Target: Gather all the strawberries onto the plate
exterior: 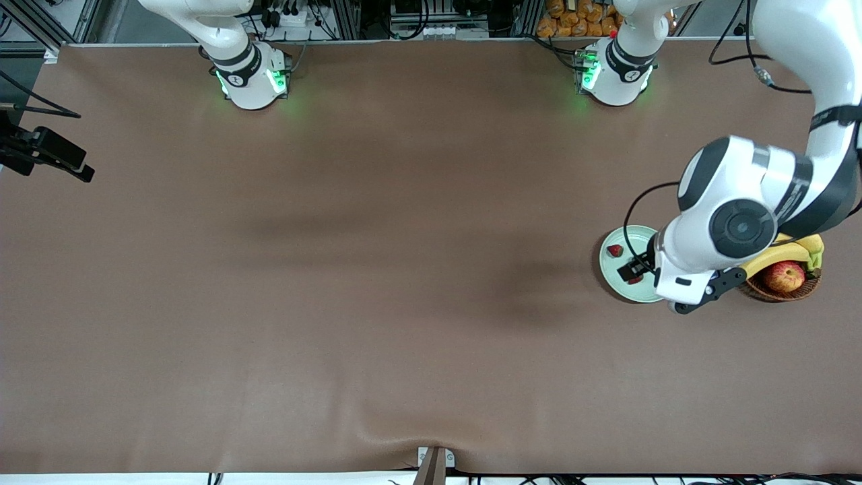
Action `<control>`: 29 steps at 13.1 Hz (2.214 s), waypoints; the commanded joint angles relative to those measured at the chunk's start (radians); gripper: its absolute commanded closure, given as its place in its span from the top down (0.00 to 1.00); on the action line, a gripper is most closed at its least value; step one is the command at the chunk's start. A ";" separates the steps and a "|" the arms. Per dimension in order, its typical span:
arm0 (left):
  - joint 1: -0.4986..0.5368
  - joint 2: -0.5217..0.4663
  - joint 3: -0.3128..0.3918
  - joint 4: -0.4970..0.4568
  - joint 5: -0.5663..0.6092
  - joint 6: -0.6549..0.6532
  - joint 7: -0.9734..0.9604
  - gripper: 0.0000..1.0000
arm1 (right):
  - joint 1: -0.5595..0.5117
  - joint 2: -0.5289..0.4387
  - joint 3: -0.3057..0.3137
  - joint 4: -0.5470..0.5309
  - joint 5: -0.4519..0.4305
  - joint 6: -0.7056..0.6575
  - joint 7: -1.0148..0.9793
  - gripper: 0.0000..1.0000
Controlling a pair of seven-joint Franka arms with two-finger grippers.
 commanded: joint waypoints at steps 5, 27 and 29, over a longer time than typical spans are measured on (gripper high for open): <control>0.060 -0.135 -0.041 0.103 -0.061 -0.127 0.267 1.00 | 0.016 -0.014 -0.013 -0.008 0.002 -0.002 0.002 1.00; -0.283 -0.563 0.594 -0.102 -0.367 -0.178 0.815 1.00 | 0.013 -0.013 -0.013 -0.010 0.014 -0.009 0.002 1.00; -0.317 -0.598 0.616 -0.130 -0.361 -0.181 0.818 1.00 | 0.013 -0.013 -0.013 -0.010 0.014 -0.010 0.002 1.00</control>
